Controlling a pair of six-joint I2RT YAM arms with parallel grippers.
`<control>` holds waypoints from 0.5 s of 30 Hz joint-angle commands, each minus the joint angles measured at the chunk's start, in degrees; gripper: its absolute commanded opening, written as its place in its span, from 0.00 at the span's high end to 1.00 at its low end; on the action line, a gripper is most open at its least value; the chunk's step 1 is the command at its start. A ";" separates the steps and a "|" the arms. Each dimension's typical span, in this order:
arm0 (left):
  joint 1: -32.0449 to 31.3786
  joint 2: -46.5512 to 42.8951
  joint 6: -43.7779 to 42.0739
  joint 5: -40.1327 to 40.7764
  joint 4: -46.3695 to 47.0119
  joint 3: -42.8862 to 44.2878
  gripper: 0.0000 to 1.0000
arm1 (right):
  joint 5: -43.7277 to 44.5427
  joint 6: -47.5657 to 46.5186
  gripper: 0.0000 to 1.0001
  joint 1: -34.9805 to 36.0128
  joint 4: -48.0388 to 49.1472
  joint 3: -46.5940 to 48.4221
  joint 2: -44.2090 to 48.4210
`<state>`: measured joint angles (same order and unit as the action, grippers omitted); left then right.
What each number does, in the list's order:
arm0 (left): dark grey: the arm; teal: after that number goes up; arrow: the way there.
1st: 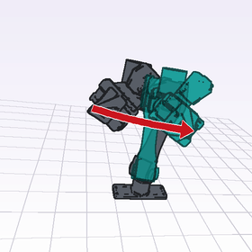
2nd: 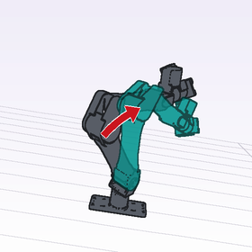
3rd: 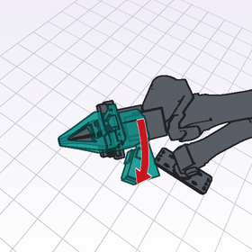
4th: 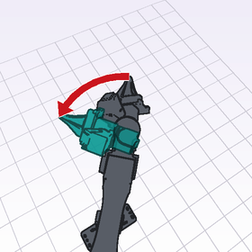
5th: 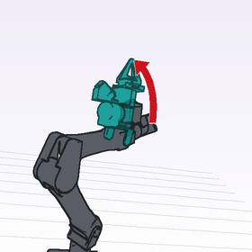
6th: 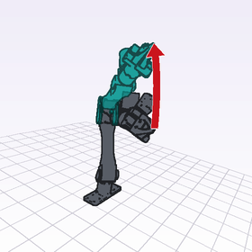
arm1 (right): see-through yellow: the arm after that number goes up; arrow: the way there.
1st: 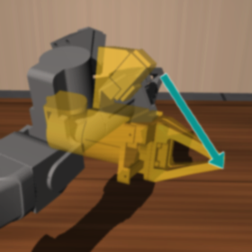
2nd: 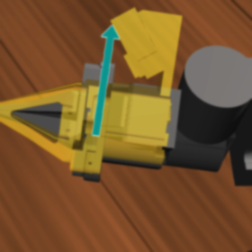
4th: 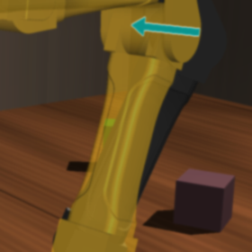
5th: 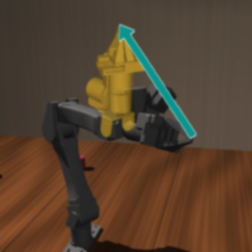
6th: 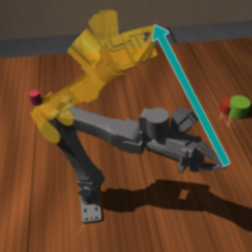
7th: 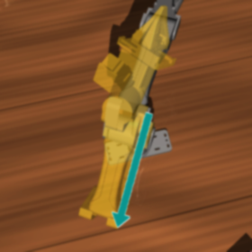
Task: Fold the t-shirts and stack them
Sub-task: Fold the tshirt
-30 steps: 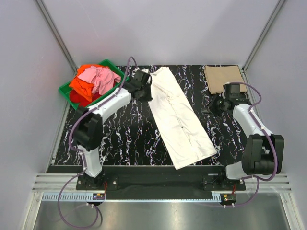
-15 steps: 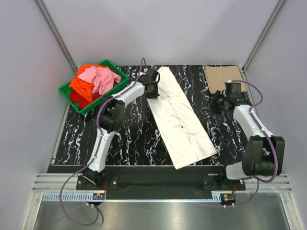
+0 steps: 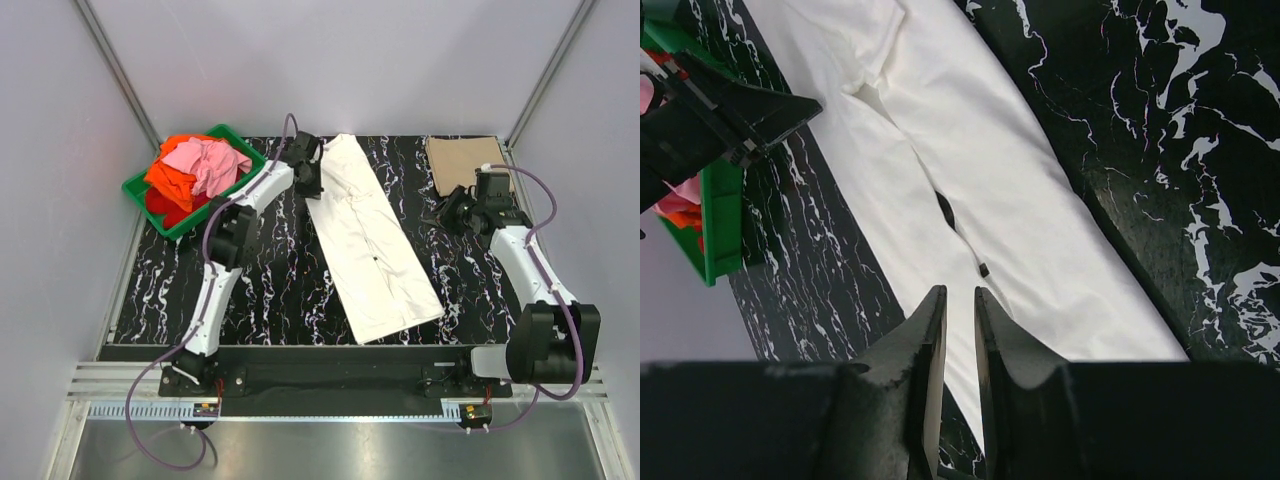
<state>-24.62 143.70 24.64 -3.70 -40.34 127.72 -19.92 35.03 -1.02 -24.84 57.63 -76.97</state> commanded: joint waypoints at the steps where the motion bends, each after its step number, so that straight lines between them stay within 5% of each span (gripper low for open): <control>1: -1.39 -13.22 -3.37 -7.62 0.08 -4.72 0.84 | 1.64 -0.22 0.75 0.23 -0.99 -0.06 2.70; 10: -15.88 -36.36 2.42 -12.38 14.04 -39.68 0.82 | 3.22 -3.73 0.75 0.14 -9.43 1.52 5.86; 15: -24.06 -39.90 6.72 -12.30 20.81 -50.89 0.82 | 3.93 -5.23 0.75 0.14 -14.00 5.48 7.89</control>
<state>-47.46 103.53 27.73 -14.92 -25.06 81.93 -17.15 31.92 -1.02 -35.97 58.89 -71.68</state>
